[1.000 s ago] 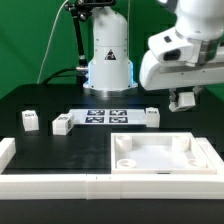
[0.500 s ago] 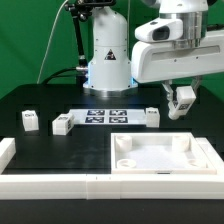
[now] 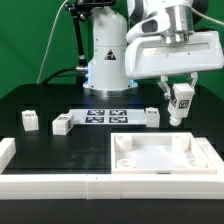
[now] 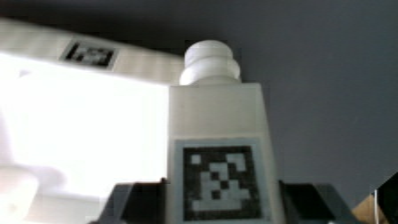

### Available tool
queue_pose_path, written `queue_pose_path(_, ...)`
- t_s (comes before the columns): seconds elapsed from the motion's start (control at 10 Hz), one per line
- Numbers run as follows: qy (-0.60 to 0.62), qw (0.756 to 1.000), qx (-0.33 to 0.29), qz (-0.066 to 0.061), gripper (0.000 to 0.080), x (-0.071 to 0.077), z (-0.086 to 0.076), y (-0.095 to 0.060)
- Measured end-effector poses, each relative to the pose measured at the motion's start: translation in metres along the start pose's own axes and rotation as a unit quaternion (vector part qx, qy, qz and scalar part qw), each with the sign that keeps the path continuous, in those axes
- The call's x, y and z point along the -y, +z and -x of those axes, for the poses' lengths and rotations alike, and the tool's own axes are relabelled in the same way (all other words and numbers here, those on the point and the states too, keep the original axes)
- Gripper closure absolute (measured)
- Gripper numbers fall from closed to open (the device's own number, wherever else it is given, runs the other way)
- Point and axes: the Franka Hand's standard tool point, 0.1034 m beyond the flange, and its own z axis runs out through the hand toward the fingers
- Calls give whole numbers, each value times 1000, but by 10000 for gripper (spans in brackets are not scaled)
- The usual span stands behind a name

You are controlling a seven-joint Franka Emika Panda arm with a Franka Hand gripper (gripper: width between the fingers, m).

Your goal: Assemble one leg

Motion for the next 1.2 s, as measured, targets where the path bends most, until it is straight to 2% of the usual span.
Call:
queue_pose_path(0.1,0,1000,-4,0,508,-3,-16,-3)
queue_pose_path(0.3,3,1000,-11,-3,508,-4,-47,3)
queue_pose_path(0.5,9,1000,-23,-3,508,-14,-76,8)
queue_pose_path(0.6,11,1000,-25,-3,508,-15,-79,13)
queue_pose_path(1.0,10,1000,-24,-3,508,-14,-78,13)
queue_pose_path(1.1,19,999,-28,-4,508,-13,-82,16)
queue_pose_path(1.2,33,999,-39,-6,508,-15,-95,22)
